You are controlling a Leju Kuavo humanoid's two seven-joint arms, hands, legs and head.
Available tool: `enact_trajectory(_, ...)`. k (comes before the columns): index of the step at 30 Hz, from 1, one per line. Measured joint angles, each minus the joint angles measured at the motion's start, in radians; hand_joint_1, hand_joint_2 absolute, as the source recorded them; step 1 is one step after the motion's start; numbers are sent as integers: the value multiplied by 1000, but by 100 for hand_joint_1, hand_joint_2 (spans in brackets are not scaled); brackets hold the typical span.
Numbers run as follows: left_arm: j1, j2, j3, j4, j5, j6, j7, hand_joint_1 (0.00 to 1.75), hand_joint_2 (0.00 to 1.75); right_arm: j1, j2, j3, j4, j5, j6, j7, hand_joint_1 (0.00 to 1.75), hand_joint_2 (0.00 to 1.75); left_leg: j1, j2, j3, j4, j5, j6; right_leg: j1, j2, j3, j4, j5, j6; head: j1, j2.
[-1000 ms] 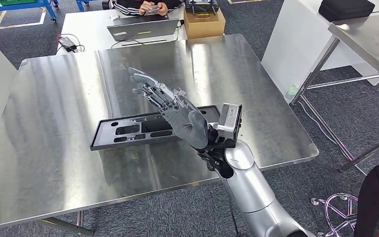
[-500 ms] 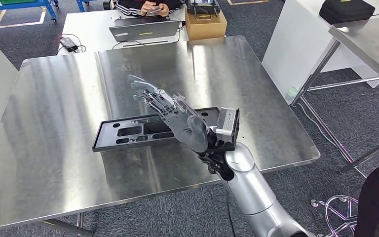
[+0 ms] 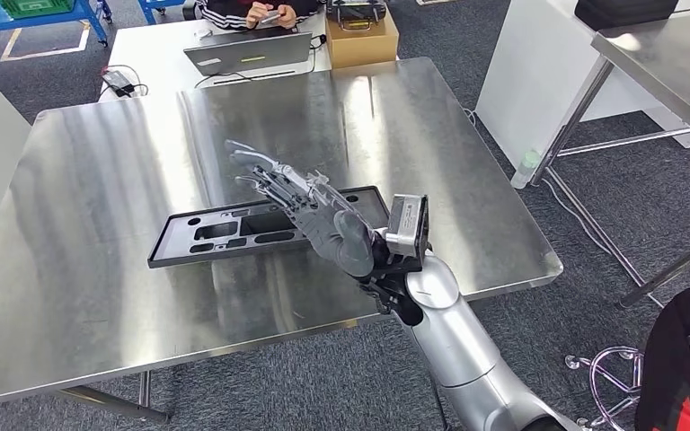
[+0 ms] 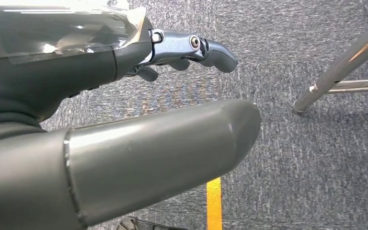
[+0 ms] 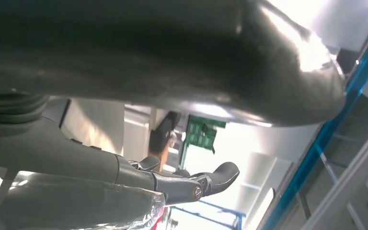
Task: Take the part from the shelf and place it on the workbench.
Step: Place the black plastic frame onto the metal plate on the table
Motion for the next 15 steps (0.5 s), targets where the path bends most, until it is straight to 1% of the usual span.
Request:
enact_trajectory(1,0,0,0,0,0,0,0,0,0,0,0,2,1,0,1,-1,0,0,1,0,36,-48,24,1,0,0,-5,0,5,3,0,0)
enact_trajectory(2,-1,1,0,0,0,0,0,0,0,-1,0,4,1,0,1,-2,0,0,3,0,88,-124,51,3,0,0,-8,1,10,7,0,0)
enact_trajectory(3,-3,1,0,0,0,0,0,0,0,-3,0,5,1,0,2,-3,0,0,2,-1,136,-194,72,5,2,1,-11,1,15,12,0,0)
enact_trajectory(4,-4,1,0,0,-1,-1,0,0,0,-5,0,5,1,-1,2,-4,0,0,1,-3,168,-245,86,9,4,1,-13,1,20,18,1,0)
enact_trajectory(5,-6,1,0,0,-2,-2,0,0,0,-8,-1,6,1,-1,3,-6,0,0,-2,-5,184,-273,91,14,5,1,-14,2,25,25,2,0)
enact_trajectory(7,-7,0,0,0,-5,-3,0,0,0,-12,-2,8,2,-3,4,-7,0,0,-8,-7,175,-276,101,27,8,0,-16,-2,38,41,4,0)
enact_trajectory(8,-8,-2,0,0,-7,-4,0,0,0,-13,-4,8,3,-5,5,-7,0,0,-7,-5,169,-280,108,34,8,0,-22,1,38,47,4,0)
enact_trajectory(9,-10,-3,0,0,-10,-5,0,0,0,-15,-7,9,4,-6,5,-8,0,0,-7,-2,161,-282,119,44,9,1,-33,15,24,47,5,0)
enact_trajectory(10,-12,-5,0,0,-12,-6,1,0,0,-16,-11,9,5,-9,6,-8,0,0,-6,0,151,-285,131,53,11,1,-50,50,-5,43,6,0)
enact_trajectory(11,-14,-6,0,0,-15,-7,2,0,0,-17,-16,8,7,-11,6,-8,0,0,-6,2,139,-286,142,59,9,1,-73,107,-48,35,7,0)
enact_trajectory(12,-16,-6,0,0,-18,-9,2,0,0,-18,-20,8,9,-13,6,-8,0,0,-8,3,125,-285,152,64,10,2,-96,177,-92,29,8,0)
enact_trajectory(13,-17,-6,0,0,-22,-11,2,0,0,-16,-25,8,12,-14,5,-8,0,0,-11,4,111,-285,162,66,10,2,-113,245,-124,29,8,0)
enact_trajectory(14,-18,-7,0,0,-26,-13,2,0,0,-14,-30,8,14,-15,4,-8,0,0,-13,5,98,-284,172,67,10,2,-117,289,-139,33,8,0)
enact_trajectory(15,-18,-7,0,0,-30,-14,3,0,0,-11,-34,8,16,-16,1,-9,0,0,-15,6,86,-284,181,67,11,2,-102,297,-135,41,8,0)
